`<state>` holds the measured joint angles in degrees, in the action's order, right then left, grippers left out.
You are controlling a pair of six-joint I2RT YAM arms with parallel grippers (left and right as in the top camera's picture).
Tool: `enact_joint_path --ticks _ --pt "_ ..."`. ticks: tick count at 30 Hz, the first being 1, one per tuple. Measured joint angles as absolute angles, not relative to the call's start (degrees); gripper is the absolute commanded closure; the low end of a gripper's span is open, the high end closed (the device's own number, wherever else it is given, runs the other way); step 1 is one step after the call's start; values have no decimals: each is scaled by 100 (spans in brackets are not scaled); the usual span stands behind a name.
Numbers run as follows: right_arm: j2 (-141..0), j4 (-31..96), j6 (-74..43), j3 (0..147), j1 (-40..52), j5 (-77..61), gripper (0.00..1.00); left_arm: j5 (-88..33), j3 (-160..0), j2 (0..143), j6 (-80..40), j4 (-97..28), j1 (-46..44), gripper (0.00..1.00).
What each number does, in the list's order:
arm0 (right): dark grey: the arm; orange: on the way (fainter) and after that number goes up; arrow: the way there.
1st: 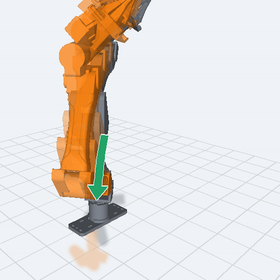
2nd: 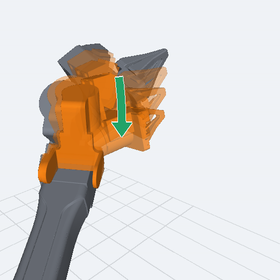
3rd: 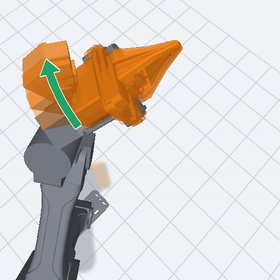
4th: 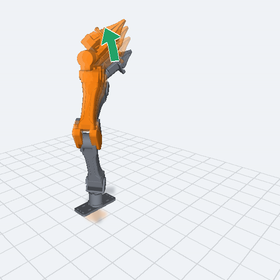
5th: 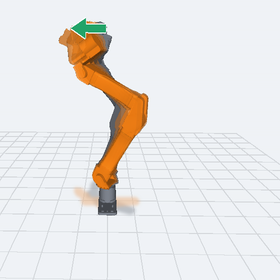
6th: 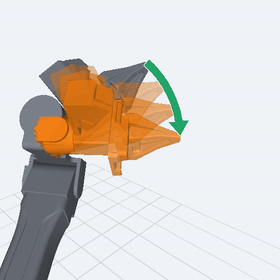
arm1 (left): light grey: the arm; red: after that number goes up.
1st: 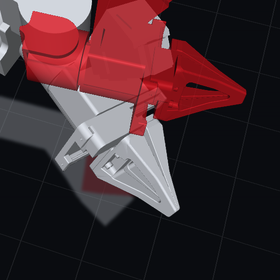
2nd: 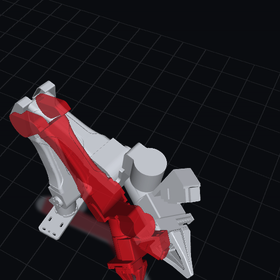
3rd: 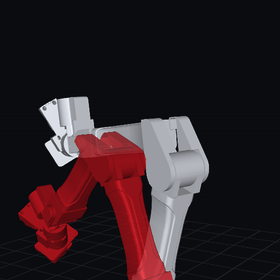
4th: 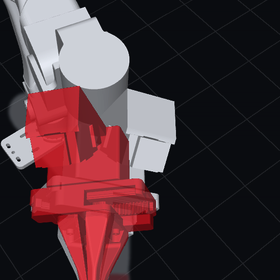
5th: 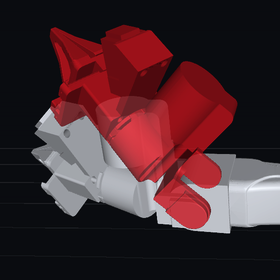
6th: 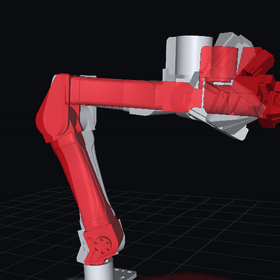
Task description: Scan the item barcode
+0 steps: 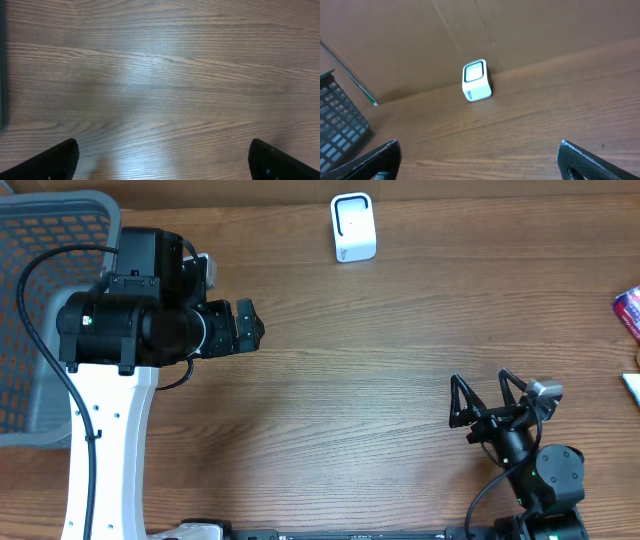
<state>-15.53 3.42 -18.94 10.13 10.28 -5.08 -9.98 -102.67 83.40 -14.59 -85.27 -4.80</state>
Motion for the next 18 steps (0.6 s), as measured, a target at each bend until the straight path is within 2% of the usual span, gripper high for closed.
enact_joint_path --ticks 6,18 --pt "-1227 -349 -1865 554 1028 -373 0 -1000 -10267 8340 -1459 -8530 -480 0" --pt "-611 -427 -1796 349 1026 -32 0 -998 -10265 8340 -1459 -8530 -480 0"
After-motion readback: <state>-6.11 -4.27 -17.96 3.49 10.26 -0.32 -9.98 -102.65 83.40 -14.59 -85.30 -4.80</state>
